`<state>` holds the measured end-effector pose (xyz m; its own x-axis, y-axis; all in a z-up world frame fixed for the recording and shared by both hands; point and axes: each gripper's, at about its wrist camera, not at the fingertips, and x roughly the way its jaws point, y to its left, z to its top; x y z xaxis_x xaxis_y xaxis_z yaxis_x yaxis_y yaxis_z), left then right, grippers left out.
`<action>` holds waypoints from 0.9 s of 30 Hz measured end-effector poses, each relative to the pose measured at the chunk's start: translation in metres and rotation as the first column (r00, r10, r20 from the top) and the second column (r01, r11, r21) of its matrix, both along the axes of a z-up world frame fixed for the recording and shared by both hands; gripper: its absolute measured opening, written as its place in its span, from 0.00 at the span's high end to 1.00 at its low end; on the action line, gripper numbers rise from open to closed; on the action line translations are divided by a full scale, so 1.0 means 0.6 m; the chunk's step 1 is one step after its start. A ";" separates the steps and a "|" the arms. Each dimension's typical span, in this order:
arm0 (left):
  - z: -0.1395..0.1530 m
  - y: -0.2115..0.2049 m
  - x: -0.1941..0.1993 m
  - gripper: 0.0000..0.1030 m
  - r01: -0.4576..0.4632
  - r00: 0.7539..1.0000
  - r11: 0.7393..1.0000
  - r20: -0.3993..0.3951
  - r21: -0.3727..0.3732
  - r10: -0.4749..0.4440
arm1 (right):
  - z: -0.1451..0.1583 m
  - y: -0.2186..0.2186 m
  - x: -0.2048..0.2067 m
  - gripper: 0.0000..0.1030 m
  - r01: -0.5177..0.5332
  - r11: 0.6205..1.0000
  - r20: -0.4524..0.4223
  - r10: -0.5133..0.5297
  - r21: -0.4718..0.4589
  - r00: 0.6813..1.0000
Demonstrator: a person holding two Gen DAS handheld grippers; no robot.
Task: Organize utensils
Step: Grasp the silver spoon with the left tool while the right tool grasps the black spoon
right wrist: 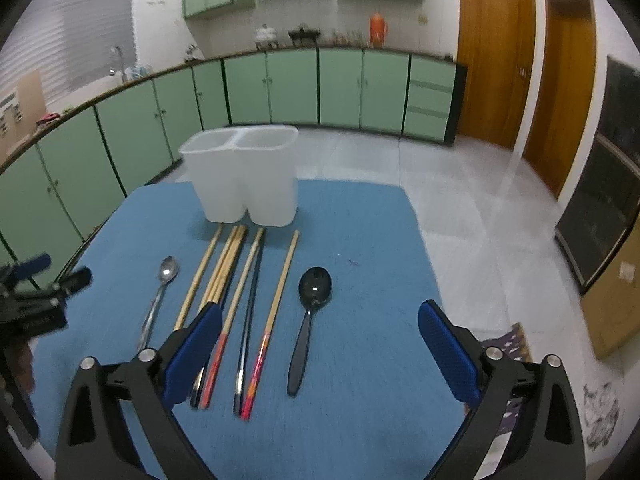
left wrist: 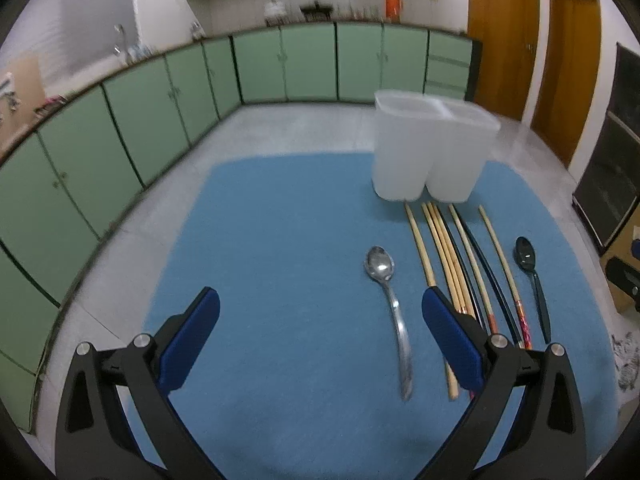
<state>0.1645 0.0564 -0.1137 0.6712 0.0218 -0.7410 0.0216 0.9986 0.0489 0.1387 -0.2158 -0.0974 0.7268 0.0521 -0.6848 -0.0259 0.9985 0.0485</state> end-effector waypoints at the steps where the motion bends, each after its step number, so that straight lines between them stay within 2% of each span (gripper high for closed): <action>1: -0.009 -0.010 0.010 0.05 -0.001 1.000 1.000 -0.029 0.002 0.001 | -0.007 -0.001 0.017 0.12 -0.003 1.000 -0.022 0.003 0.007 1.000; 3: -0.029 -0.019 0.048 0.05 -0.001 0.997 1.000 -0.083 -0.018 0.000 | -0.026 -0.001 0.057 0.20 -0.003 1.000 -0.084 0.004 0.008 0.996; 8: -0.068 -0.036 0.095 0.05 -0.012 0.988 1.000 -0.154 0.014 0.014 | -0.077 0.006 0.132 0.37 -0.012 1.000 -0.200 0.016 0.021 0.980; 10: -0.079 -0.042 0.108 0.09 -0.008 0.983 1.000 -0.182 0.011 0.010 | -0.096 0.002 0.156 0.39 -0.001 0.998 -0.244 0.016 0.061 0.970; 14: -0.092 -0.047 0.119 0.17 0.002 0.977 1.000 -0.215 0.008 0.000 | -0.117 0.001 0.175 0.40 0.015 0.997 -0.292 0.006 0.071 0.956; 20: -0.110 -0.051 0.127 0.23 0.008 0.965 1.000 -0.260 -0.021 -0.013 | -0.134 -0.007 0.195 0.41 0.040 0.997 -0.328 -0.018 0.060 0.944; 27: -0.122 -0.061 0.140 0.33 0.012 0.958 0.999 -0.287 -0.044 -0.024 | -0.149 -0.007 0.207 0.48 0.052 0.996 -0.360 -0.023 0.070 0.933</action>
<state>0.2485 0.0200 -0.1867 0.4302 -0.0232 -0.9024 0.0471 0.9989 -0.0033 0.2632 -0.2201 -0.1871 0.4357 0.0924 -0.8953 0.0451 0.9912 0.1242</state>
